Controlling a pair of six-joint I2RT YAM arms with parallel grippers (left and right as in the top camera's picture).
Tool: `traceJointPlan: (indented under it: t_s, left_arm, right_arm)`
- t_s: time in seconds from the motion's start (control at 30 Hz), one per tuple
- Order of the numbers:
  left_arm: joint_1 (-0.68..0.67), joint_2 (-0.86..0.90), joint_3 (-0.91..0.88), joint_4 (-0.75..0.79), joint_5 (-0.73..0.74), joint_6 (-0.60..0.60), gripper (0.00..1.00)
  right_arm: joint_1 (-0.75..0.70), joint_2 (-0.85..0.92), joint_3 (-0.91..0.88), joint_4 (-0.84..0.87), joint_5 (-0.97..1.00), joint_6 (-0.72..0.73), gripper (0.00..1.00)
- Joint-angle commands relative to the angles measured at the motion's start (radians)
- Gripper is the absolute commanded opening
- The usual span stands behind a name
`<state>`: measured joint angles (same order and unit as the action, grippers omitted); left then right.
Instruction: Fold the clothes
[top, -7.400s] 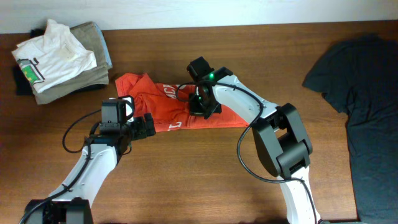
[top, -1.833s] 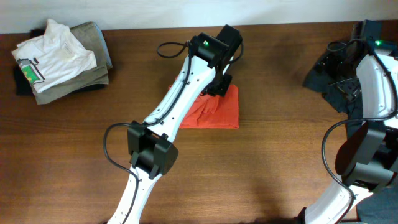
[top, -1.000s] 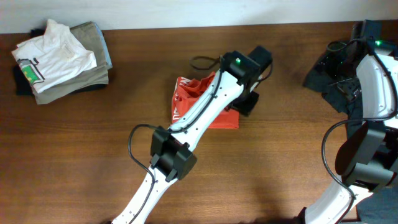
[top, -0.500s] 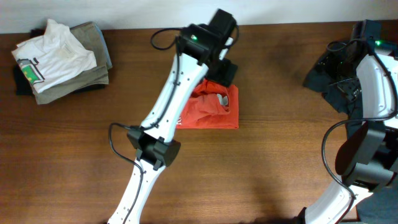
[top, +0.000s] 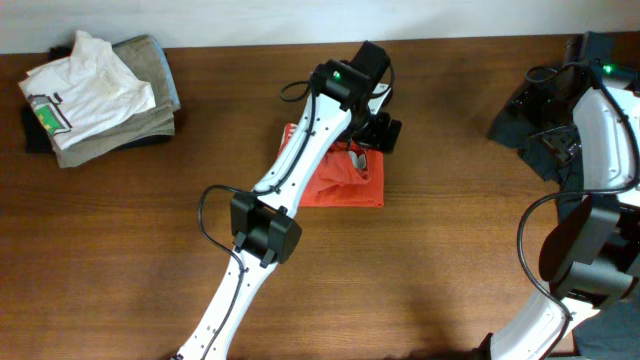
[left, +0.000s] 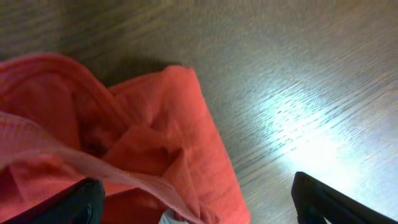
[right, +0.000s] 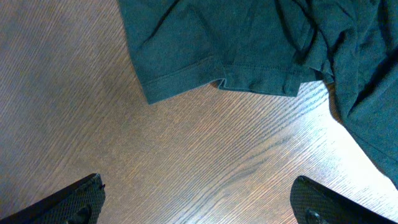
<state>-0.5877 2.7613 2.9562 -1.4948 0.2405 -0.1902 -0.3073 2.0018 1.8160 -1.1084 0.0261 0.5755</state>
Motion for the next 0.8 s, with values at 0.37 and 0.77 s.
traceJointPlan:
  t_s: [0.37, 0.77]
  left_arm:
    - [0.005, 0.07, 0.002, 0.181, 0.023, -0.026, 0.09]
    - [-0.032, 0.029, 0.005, 0.215, 0.02, 0.005, 0.18]
  right_arm:
    - [-0.002, -0.003, 0.006, -0.003, 0.012, 0.01, 0.99]
    - [-0.002, -0.003, 0.006, -0.003, 0.013, 0.01, 0.99]
